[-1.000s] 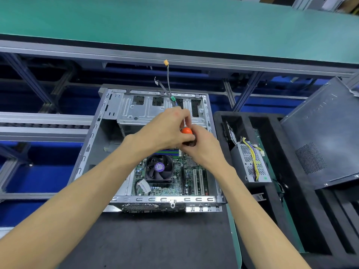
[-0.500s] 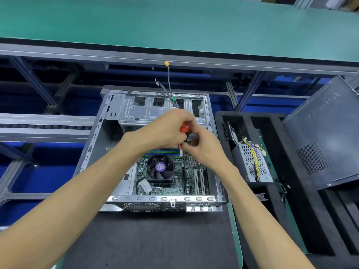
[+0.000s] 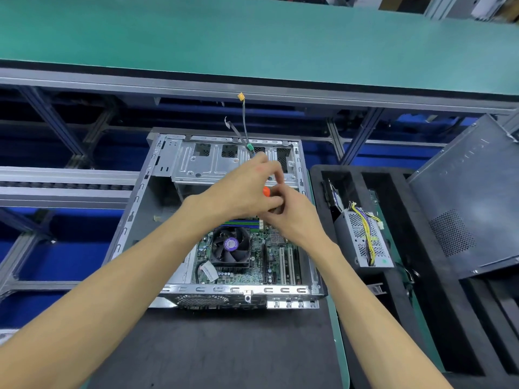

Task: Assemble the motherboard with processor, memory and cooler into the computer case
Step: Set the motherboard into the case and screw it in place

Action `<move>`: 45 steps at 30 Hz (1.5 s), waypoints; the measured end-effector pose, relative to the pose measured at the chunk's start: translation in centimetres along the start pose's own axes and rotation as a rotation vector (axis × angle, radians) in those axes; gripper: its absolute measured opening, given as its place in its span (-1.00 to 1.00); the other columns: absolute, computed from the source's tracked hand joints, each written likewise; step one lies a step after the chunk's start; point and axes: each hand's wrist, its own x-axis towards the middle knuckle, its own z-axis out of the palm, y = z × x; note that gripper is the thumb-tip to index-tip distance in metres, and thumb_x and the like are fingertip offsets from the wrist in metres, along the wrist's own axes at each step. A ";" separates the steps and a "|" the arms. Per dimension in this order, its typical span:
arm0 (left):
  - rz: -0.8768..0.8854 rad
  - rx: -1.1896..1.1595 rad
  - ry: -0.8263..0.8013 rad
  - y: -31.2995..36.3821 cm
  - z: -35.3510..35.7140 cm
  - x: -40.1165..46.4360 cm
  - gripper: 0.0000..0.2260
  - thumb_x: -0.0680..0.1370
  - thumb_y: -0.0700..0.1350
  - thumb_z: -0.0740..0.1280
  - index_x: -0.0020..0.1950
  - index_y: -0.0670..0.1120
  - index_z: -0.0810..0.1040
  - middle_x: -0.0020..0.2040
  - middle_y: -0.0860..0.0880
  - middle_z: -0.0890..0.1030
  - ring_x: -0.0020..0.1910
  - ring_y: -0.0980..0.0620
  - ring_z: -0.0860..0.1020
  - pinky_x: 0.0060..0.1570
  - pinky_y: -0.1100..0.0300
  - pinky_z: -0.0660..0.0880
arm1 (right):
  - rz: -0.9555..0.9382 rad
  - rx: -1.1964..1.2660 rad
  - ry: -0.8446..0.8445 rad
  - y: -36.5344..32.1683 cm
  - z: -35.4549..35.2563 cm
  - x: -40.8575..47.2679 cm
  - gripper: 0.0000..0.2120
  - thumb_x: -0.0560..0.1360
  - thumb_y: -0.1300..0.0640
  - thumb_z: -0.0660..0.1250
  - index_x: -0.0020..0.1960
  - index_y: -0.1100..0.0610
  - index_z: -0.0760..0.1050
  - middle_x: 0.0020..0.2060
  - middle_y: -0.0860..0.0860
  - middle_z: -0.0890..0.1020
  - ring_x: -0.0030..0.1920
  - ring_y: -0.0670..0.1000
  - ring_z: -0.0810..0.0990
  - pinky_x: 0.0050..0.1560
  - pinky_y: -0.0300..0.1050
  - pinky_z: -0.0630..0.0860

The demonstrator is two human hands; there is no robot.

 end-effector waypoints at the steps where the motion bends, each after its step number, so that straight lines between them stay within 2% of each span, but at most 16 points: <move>1: -0.056 0.047 0.064 -0.1 0.3 0.1 -0.75 0.46 0.06 0.43 0.05 -0.01 0.50 0.03 0.00 0.42 -0.06 -0.02 0.50 -0.04 0.07 0.45 | 0.014 -0.022 0.010 -0.1 0.1 0.0 -0.65 0.35 -0.27 0.44 -0.04 -0.16 0.36 -0.31 -0.22 0.55 -0.30 -0.22 0.54 -0.34 -0.16 0.37; 5: -0.050 0.112 0.057 -0.4 0.0 0.3 -0.91 0.49 -0.08 0.41 -0.14 -0.01 0.52 -0.13 0.07 0.46 -0.04 -0.04 0.53 -0.11 0.15 0.37 | -0.018 -0.065 -0.001 -0.2 0.2 -0.1 -0.63 0.39 -0.23 0.48 0.01 -0.22 0.33 -0.21 -0.26 0.52 -0.26 -0.26 0.54 -0.30 -0.19 0.40; 8: 0.096 0.083 -0.065 -0.4 -0.1 0.3 -0.87 0.45 -0.25 0.36 -0.08 -0.04 0.56 -0.09 0.08 0.44 0.02 -0.04 0.49 -0.02 0.12 0.40 | -0.026 -0.021 0.001 -0.1 0.0 -0.2 -0.73 0.39 -0.17 0.42 -0.09 -0.27 0.33 -0.23 -0.25 0.55 -0.25 -0.24 0.54 -0.25 -0.13 0.43; 10: 0.075 0.051 -0.013 -0.4 0.2 0.1 -0.81 0.46 -0.12 0.40 0.05 -0.03 0.51 0.01 0.01 0.44 -0.02 -0.04 0.51 -0.03 0.05 0.46 | 0.003 -0.005 0.005 -0.2 0.0 -0.1 -0.73 0.35 -0.22 0.40 -0.09 -0.27 0.34 -0.28 -0.27 0.56 -0.27 -0.26 0.54 -0.31 -0.18 0.37; 13: -0.122 0.180 0.100 -0.9 0.8 0.0 -0.65 0.44 0.18 0.42 0.01 -0.04 0.45 -0.04 0.00 0.49 -0.14 -0.06 0.53 -0.17 0.05 0.47 | 0.026 -0.062 0.025 -0.2 0.4 -0.1 -0.63 0.33 -0.31 0.44 -0.09 -0.16 0.34 -0.28 -0.24 0.54 -0.26 -0.29 0.51 -0.35 -0.21 0.31; 15: -0.153 0.162 0.070 -0.9 0.7 0.0 -0.73 0.46 0.10 0.42 -0.05 -0.06 0.49 -0.09 -0.03 0.57 -0.11 -0.08 0.56 -0.18 0.06 0.47 | 0.008 -0.072 0.019 -0.1 0.4 -0.1 -0.63 0.34 -0.29 0.45 -0.06 -0.17 0.35 -0.21 -0.25 0.55 -0.21 -0.30 0.52 -0.30 -0.24 0.34; 17: -0.043 0.159 -0.013 -0.8 0.2 0.1 -0.87 0.48 -0.12 0.38 0.00 -0.06 0.53 -0.01 -0.02 0.55 -0.01 -0.07 0.54 -0.09 0.09 0.44 | -0.028 -0.073 0.009 0.0 0.3 0.0 -0.66 0.38 -0.25 0.44 0.00 -0.19 0.36 -0.12 -0.22 0.54 -0.17 -0.22 0.55 -0.23 -0.19 0.44; 19: 0.043 0.120 -0.102 -0.8 -0.2 0.1 -0.79 0.45 -0.24 0.33 0.05 -0.04 0.54 0.01 0.02 0.47 0.04 -0.04 0.50 -0.05 0.15 0.38 | -0.052 -0.076 -0.002 0.1 0.3 0.1 -0.73 0.41 -0.16 0.42 -0.01 -0.19 0.35 -0.09 -0.15 0.52 -0.14 -0.09 0.58 -0.16 -0.05 0.52; 24: -0.114 0.171 0.101 -0.7 0.7 -0.4 -0.64 0.47 0.18 0.40 0.05 -0.04 0.43 -0.03 0.01 0.48 -0.11 -0.05 0.52 -0.14 0.05 0.44 | -0.030 -0.083 0.021 0.1 0.3 0.1 -0.75 0.41 -0.15 0.43 -0.07 -0.16 0.37 -0.19 -0.19 0.48 -0.18 -0.08 0.54 -0.24 -0.08 0.43; 27: -0.038 0.114 0.059 -0.9 0.5 -0.1 -0.88 0.50 -0.09 0.37 -0.02 -0.07 0.50 -0.05 0.01 0.51 -0.02 -0.07 0.53 -0.09 0.10 0.42 | -0.064 -0.072 0.021 -0.1 0.3 0.0 -0.71 0.42 -0.19 0.42 -0.02 -0.24 0.32 -0.11 -0.19 0.53 -0.13 -0.12 0.56 -0.19 -0.11 0.50; 29: 0.064 0.090 -0.043 -0.8 0.1 -0.1 -0.78 0.46 -0.22 0.34 0.08 -0.06 0.52 0.00 0.05 0.46 0.04 -0.02 0.49 -0.04 0.17 0.37 | -0.077 -0.085 0.012 0.0 0.3 -0.1 -0.74 0.42 -0.16 0.39 -0.02 -0.27 0.32 -0.10 -0.14 0.53 -0.13 -0.05 0.57 -0.19 -0.06 0.50; 33: -0.061 0.129 0.080 -1.0 0.7 -0.5 -0.68 0.47 0.10 0.40 0.11 -0.03 0.46 0.01 0.02 0.47 -0.06 -0.02 0.50 -0.12 0.10 0.41 | -0.043 -0.114 0.020 0.1 0.4 0.1 -0.81 0.44 -0.11 0.41 -0.04 -0.14 0.42 -0.15 -0.14 0.48 -0.12 -0.02 0.57 -0.19 -0.05 0.46; 36: 0.010 0.077 0.035 -1.3 0.6 -0.2 -0.84 0.50 -0.11 0.37 0.05 -0.04 0.51 -0.05 0.06 0.48 -0.01 -0.03 0.51 -0.09 0.15 0.36 | -0.064 -0.109 0.030 0.1 0.4 0.1 -0.75 0.45 -0.15 0.41 0.05 -0.11 0.46 -0.12 -0.17 0.50 -0.10 -0.06 0.58 -0.16 -0.06 0.49; 38: 0.104 0.059 -0.048 -1.1 0.2 -0.3 -0.77 0.46 -0.20 0.37 0.10 -0.04 0.52 -0.03 0.09 0.45 0.00 0.01 0.47 -0.02 0.15 0.39 | -0.064 -0.115 0.029 0.0 0.3 0.0 -0.77 0.45 -0.13 0.40 0.04 -0.12 0.44 -0.10 -0.12 0.52 -0.11 -0.01 0.58 -0.18 -0.04 0.50; 42: -0.016 0.077 0.106 -1.3 0.6 -0.7 -0.70 0.46 0.13 0.42 0.03 -0.02 0.47 -0.09 0.06 0.52 -0.13 0.01 0.51 -0.14 0.10 0.45 | -0.055 -0.152 0.019 0.0 0.4 0.0 -0.80 0.46 -0.14 0.41 -0.09 -0.14 0.39 -0.19 -0.14 0.43 -0.18 -0.02 0.54 -0.28 -0.08 0.39; 45: 0.006 0.012 0.107 -1.4 0.6 -0.7 -0.82 0.48 0.00 0.44 -0.06 -0.05 0.51 -0.24 0.13 0.47 -0.19 0.01 0.48 -0.25 0.19 0.33 | -0.059 -0.141 0.011 -0.2 0.3 -0.1 -0.80 0.44 -0.18 0.40 -0.04 -0.13 0.46 -0.15 -0.15 0.46 -0.14 -0.06 0.56 -0.19 -0.07 0.48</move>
